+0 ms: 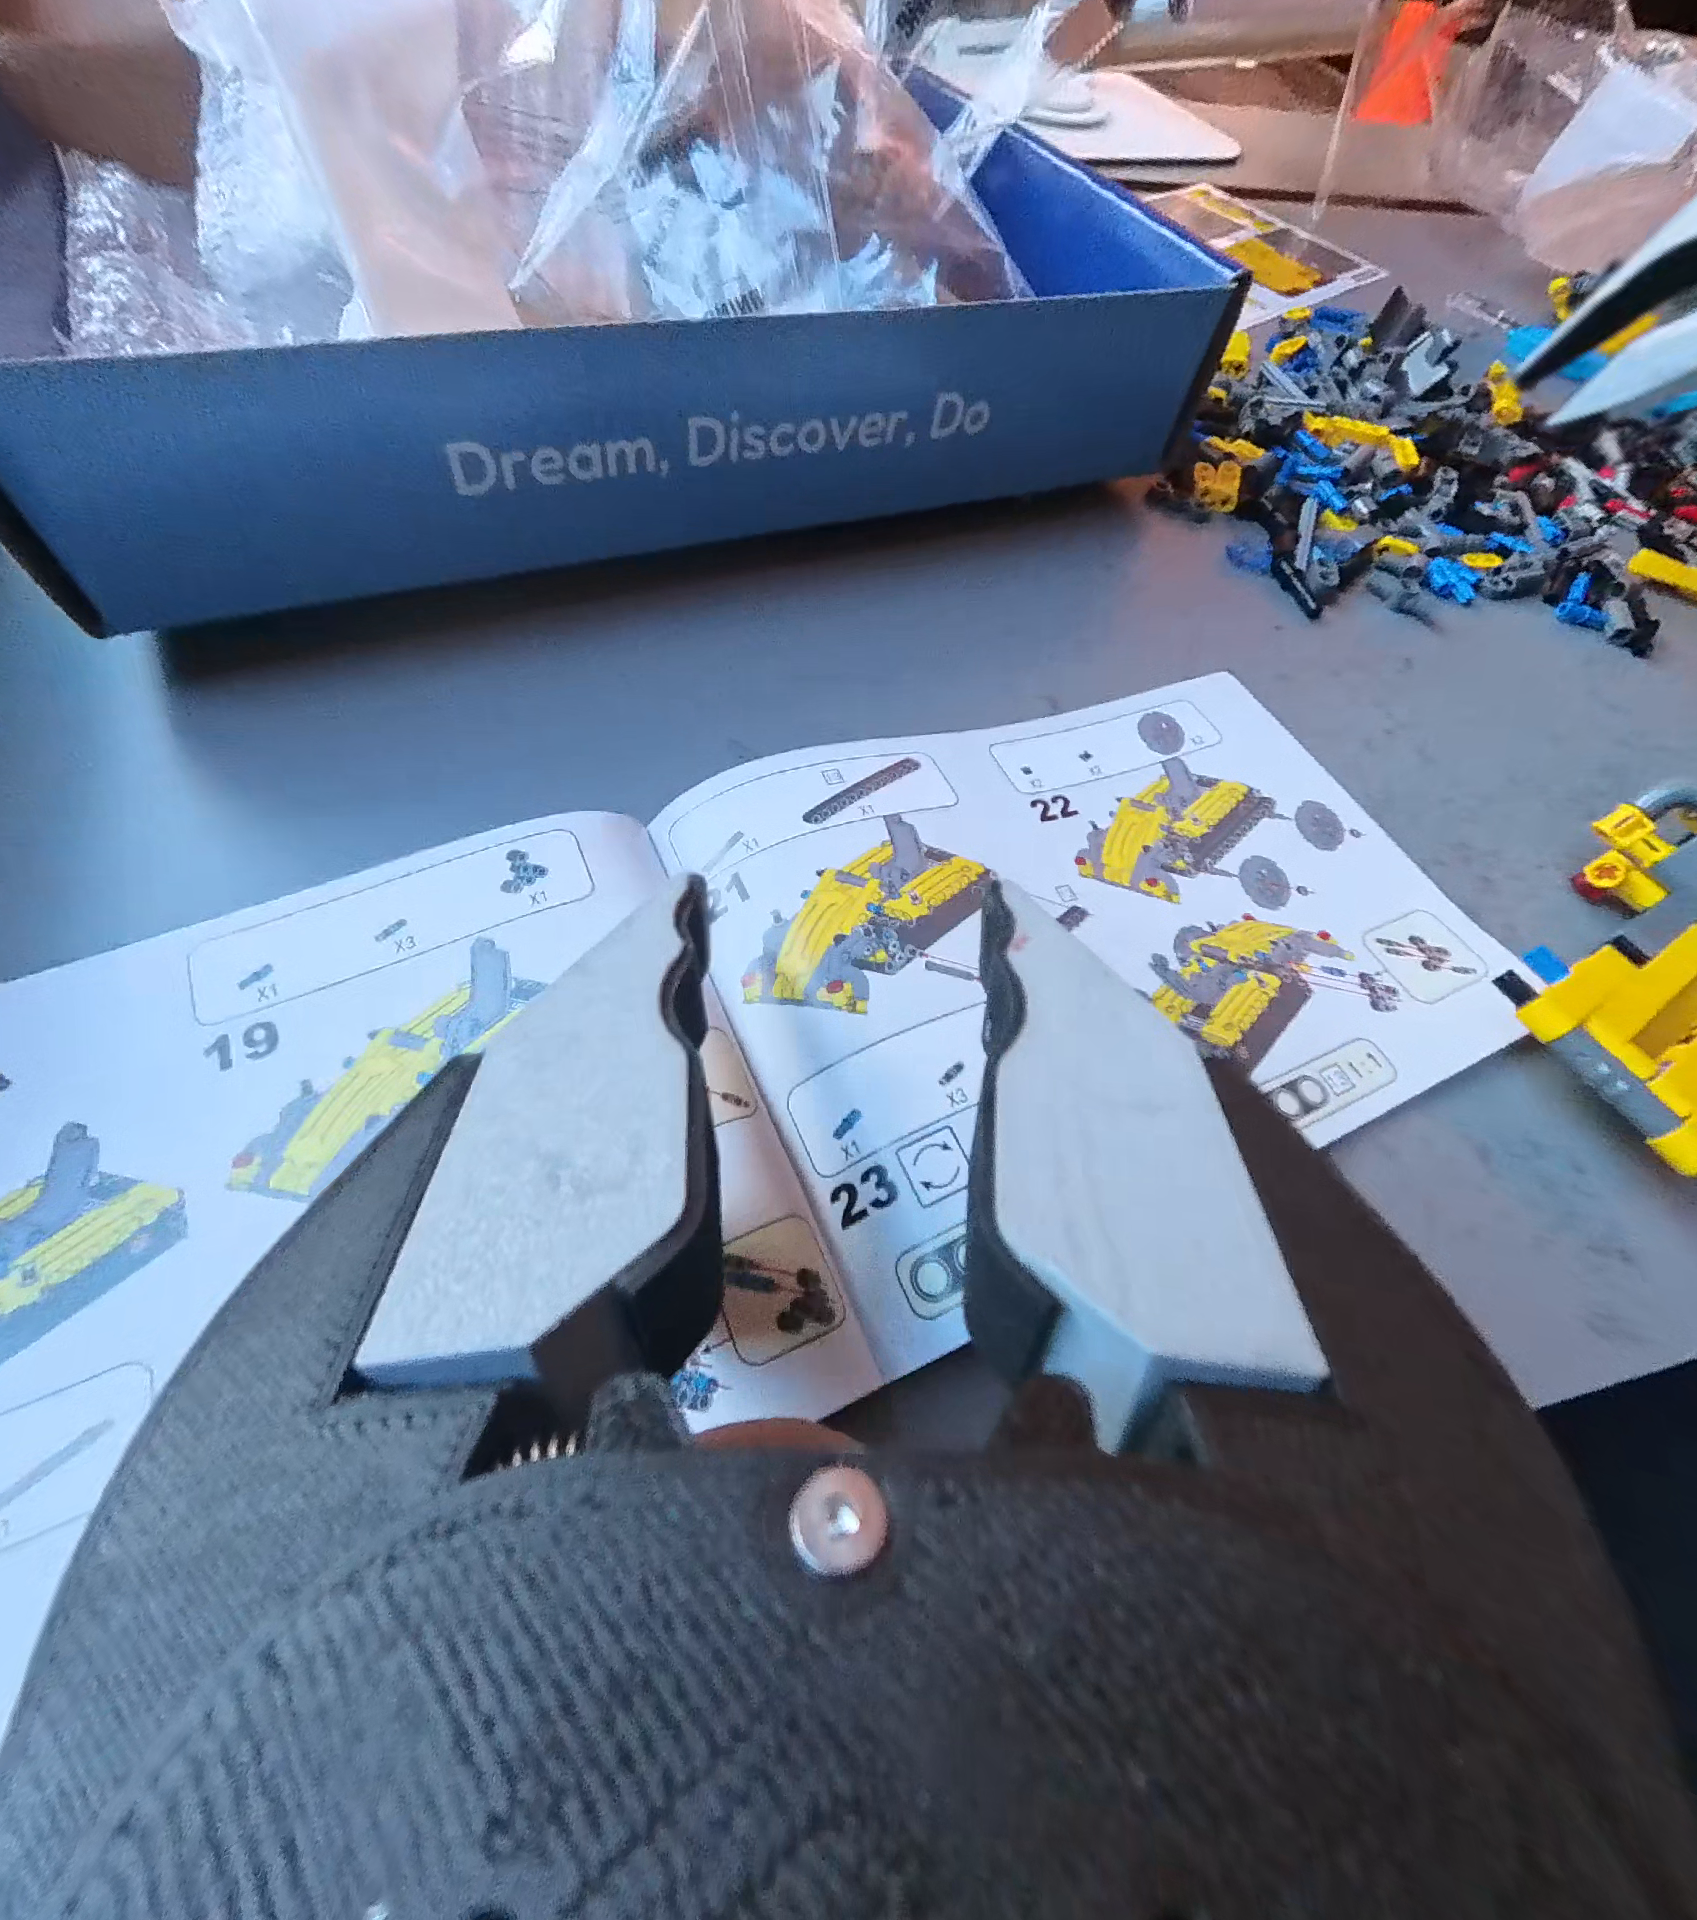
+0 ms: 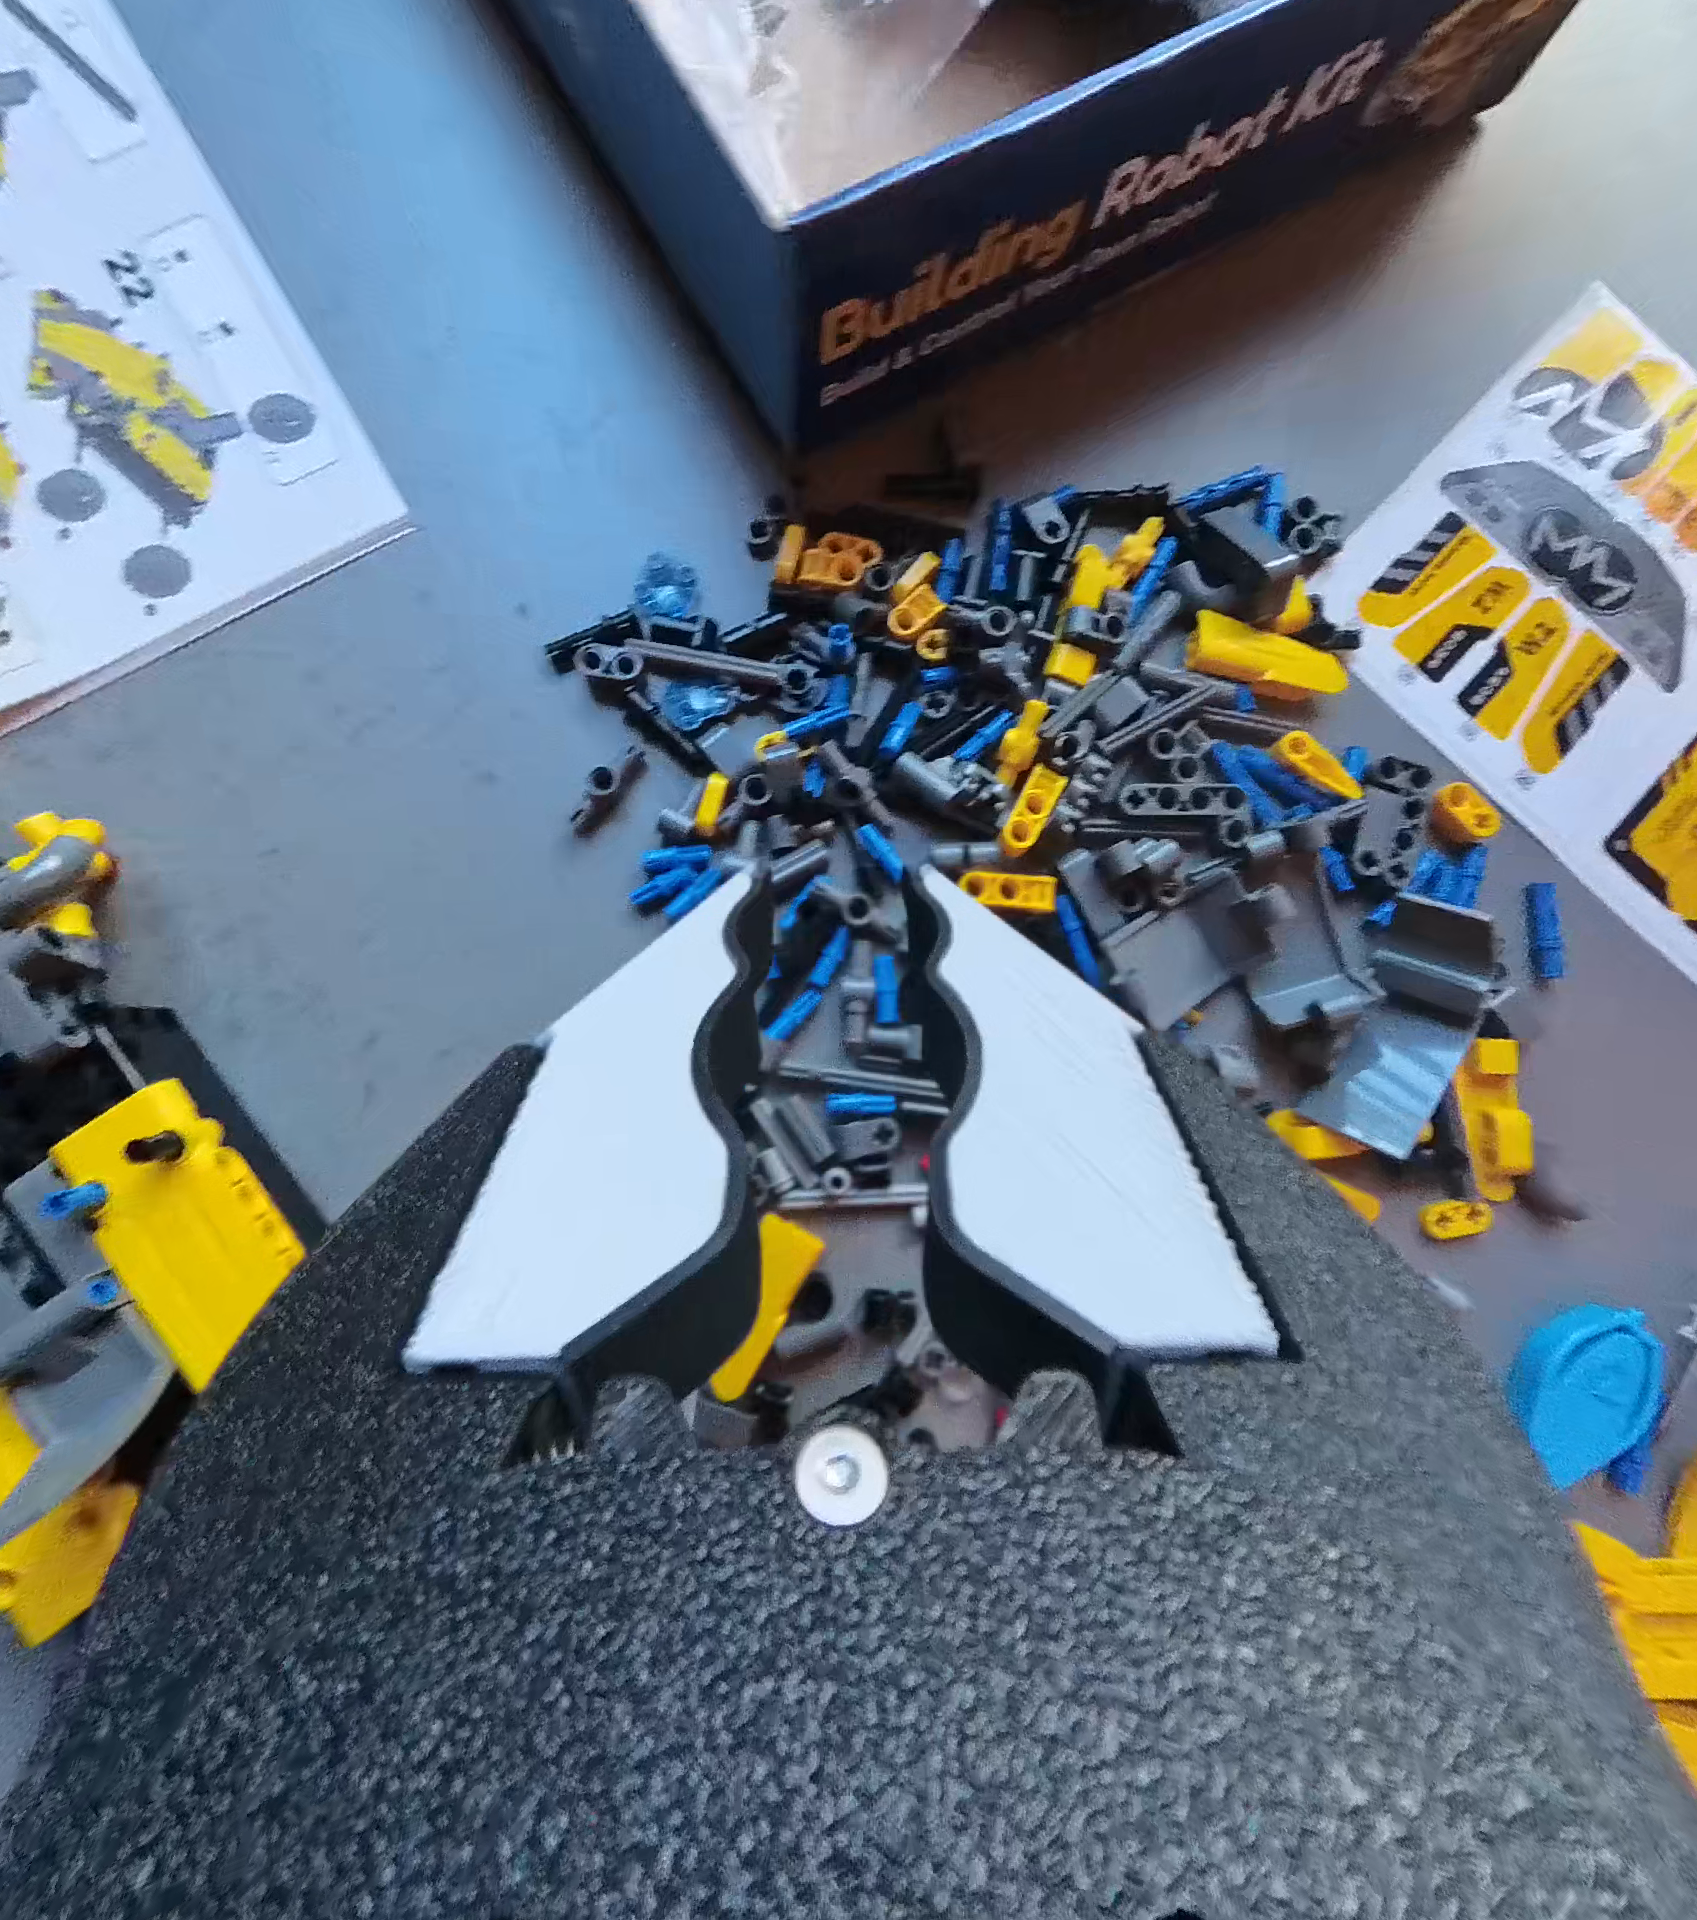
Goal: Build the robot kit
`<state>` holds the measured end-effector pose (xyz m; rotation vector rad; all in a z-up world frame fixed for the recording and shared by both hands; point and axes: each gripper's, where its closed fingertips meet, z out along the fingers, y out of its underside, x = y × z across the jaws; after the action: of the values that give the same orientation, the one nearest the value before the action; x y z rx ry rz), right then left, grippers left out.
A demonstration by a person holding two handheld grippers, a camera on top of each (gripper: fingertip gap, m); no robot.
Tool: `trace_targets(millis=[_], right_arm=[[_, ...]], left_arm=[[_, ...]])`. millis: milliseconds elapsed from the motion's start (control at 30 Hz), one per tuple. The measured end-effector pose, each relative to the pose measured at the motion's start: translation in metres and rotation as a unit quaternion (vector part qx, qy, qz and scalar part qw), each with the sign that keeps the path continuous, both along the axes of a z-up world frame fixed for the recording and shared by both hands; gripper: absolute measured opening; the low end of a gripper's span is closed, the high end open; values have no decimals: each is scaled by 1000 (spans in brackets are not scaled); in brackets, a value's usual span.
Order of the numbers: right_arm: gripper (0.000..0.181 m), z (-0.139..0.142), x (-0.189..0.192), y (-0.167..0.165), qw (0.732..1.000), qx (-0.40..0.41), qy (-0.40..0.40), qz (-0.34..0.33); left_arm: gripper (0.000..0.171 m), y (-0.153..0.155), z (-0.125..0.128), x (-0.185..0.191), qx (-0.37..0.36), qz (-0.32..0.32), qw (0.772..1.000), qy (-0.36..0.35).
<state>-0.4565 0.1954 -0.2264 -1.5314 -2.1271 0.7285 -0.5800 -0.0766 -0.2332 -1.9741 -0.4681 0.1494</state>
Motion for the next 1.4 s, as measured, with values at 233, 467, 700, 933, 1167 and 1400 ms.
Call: trace_targets(millis=[233,467,700,933,1167,1400], right_arm=[[24,-10,10,19,999,7,3,-33],[24,-8,48,30,998,31,4,-58],[22,-5,70,51,995,48,8,-84],[19,-8,70,94,987,60,13,-146],[16,-14,61,124,978,87,4,-189],[14,-12,37,96,988,47,6,-146]], left_arm=[[49,0,2,3,25,-16,999,-15],[48,2,-3,6,16,-31,999,-15],[48,2,-4,7,12,-32,999,-6],[49,2,-5,7,10,-29,1000,-3],[48,2,-4,6,12,-28,1000,-4],[47,2,-4,6,14,-28,999,-7]])
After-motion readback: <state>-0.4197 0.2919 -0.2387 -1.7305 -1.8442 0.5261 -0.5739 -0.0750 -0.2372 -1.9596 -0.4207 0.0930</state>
